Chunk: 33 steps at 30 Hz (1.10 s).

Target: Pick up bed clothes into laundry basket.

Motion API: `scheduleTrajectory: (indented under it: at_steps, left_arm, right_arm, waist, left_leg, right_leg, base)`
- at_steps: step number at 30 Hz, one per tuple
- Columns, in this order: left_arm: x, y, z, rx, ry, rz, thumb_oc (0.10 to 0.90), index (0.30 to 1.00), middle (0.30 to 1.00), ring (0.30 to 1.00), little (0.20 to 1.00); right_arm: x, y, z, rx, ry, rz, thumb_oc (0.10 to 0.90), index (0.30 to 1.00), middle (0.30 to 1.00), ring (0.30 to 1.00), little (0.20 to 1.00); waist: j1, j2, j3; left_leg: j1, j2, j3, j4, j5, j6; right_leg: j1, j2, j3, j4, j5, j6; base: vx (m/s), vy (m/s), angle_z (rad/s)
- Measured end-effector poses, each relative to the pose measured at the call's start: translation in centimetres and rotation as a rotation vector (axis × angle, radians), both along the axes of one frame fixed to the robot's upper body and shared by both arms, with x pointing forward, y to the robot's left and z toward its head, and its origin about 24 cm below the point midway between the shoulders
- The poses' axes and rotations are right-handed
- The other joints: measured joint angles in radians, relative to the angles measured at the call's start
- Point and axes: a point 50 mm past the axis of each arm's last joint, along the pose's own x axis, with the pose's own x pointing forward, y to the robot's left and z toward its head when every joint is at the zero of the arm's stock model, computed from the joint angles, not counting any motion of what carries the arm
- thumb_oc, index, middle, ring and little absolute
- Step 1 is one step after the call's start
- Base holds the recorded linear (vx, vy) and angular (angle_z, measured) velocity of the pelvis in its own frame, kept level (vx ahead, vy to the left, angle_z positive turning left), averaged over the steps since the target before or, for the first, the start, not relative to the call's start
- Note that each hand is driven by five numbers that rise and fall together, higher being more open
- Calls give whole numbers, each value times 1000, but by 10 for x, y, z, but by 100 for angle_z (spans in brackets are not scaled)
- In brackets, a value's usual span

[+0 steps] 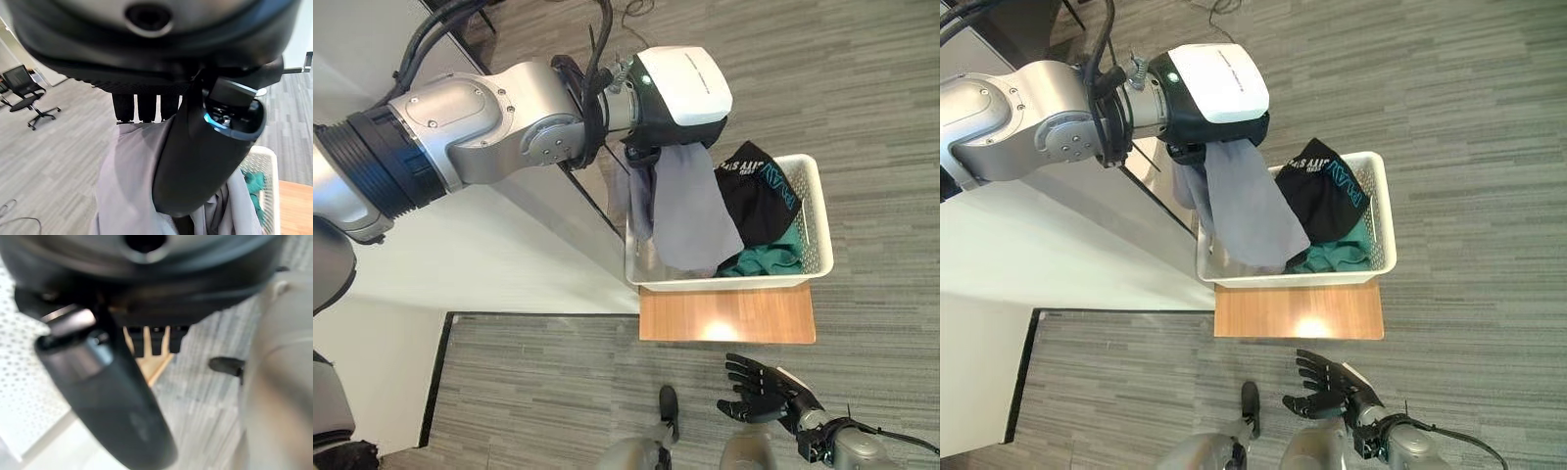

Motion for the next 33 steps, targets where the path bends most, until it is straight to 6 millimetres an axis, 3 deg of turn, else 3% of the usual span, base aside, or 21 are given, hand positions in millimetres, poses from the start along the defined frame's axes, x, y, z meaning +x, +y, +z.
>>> scheduleTrajectory:
  at_steps: [4, 5, 6, 13, 33]
  left_arm:
    - [0, -8, -6, -3, 18, -20, 400, 300, 300, 300, 300]
    - [0, -9, -8, -4, 25, -25, 527, 491, 491, 491, 491]
    - [1, -10, -11, -8, 37, -28, 800, 900, 900, 900, 900]
    - [3, -12, -23, -7, 74, -31, 800, 900, 900, 900, 900]
    - [-4, -22, -19, -19, 63, -80, 800, 900, 900, 900, 900]
  right_arm:
    - [1, 0, 1, -1, -10, 2, 800, 900, 900, 900, 900]
    - [1, 1, 1, -1, -10, 3, 800, 900, 900, 900, 900]
    - [2, 1, 1, -1, -12, 3, 800, 900, 900, 900, 900]
    - [2, 1, 1, -1, -17, 7, 800, 900, 900, 900, 900]
    - [6, 6, 0, 1, -20, 24, 800, 900, 900, 900, 900]
  waist:
    - [-3, 8, 16]
    - [-3, 7, 16]
    - [-3, 8, 16]
    - [-4, 6, 18]
    - [1, 4, 20]
  left_leg:
    - [-10, -1, 1, 0, 0, 0]
    - [-15, 0, 2, 0, 0, 0]
    - [-17, 0, 4, 0, 0, 0]
    - [-18, 0, 11, 0, 0, 0]
    - [-1, -2, 3, 0, 3, 1]
  right_leg:
    - [-13, -1, 2, 7, 4, 1]
    - [-21, -1, 3, 8, 5, 0]
    - [-24, -1, 5, 9, 6, 1]
    - [-29, -1, 13, 11, 6, 1]
    - [5, -3, -4, -5, 10, 0]
  base:
    - [-37, 12, -1]
    - [-27, 10, -3]
    - [-29, 4, -6]
    - [-14, 3, -3]
    - [0, -3, 1]
